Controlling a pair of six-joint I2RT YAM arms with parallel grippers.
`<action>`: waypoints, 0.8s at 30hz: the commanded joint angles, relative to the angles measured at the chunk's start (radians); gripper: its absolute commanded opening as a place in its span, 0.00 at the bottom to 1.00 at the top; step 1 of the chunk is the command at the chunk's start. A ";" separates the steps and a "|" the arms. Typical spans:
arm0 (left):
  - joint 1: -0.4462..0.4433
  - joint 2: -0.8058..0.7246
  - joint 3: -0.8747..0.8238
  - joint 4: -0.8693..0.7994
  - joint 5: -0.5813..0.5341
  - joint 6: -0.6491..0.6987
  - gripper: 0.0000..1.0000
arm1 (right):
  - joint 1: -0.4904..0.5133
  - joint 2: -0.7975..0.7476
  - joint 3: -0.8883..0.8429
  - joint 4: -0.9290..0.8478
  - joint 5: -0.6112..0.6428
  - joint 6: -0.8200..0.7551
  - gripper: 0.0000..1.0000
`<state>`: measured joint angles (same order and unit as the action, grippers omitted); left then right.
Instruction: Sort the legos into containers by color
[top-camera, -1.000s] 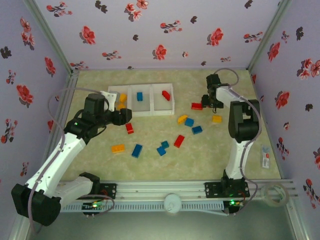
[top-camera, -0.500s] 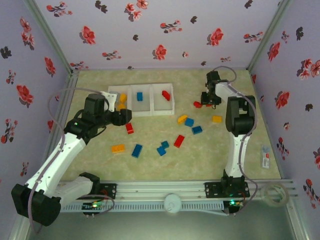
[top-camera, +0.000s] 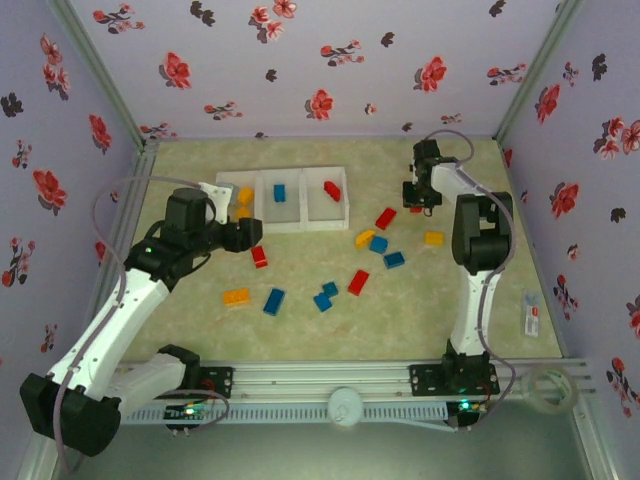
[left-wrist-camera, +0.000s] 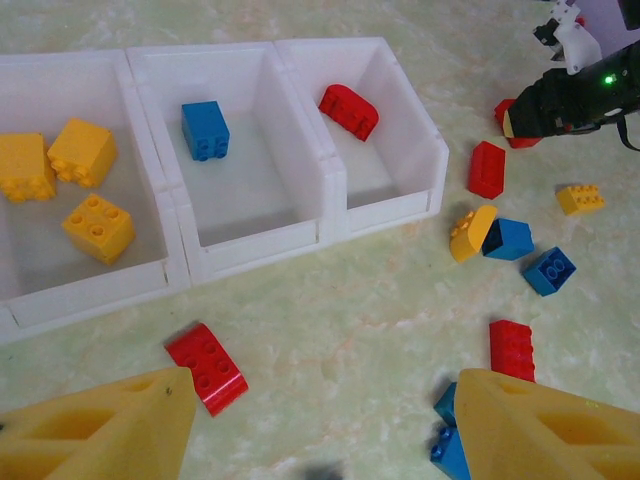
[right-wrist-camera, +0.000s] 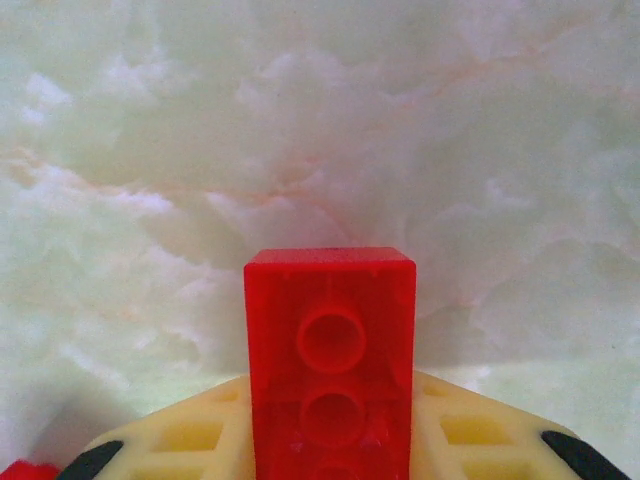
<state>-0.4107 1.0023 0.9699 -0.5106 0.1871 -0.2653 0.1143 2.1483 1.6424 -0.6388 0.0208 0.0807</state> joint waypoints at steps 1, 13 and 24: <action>-0.004 -0.021 0.035 -0.020 -0.003 0.020 0.70 | 0.045 -0.121 -0.016 -0.018 -0.006 0.024 0.30; -0.006 -0.022 0.027 -0.018 -0.003 0.004 0.70 | 0.342 -0.205 0.019 0.060 0.031 0.146 0.29; -0.007 -0.045 0.005 -0.021 -0.008 -0.006 0.70 | 0.450 -0.006 0.256 0.049 -0.019 0.189 0.32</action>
<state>-0.4107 0.9817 0.9733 -0.5190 0.1844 -0.2665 0.5594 2.0830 1.8385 -0.5827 0.0219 0.2417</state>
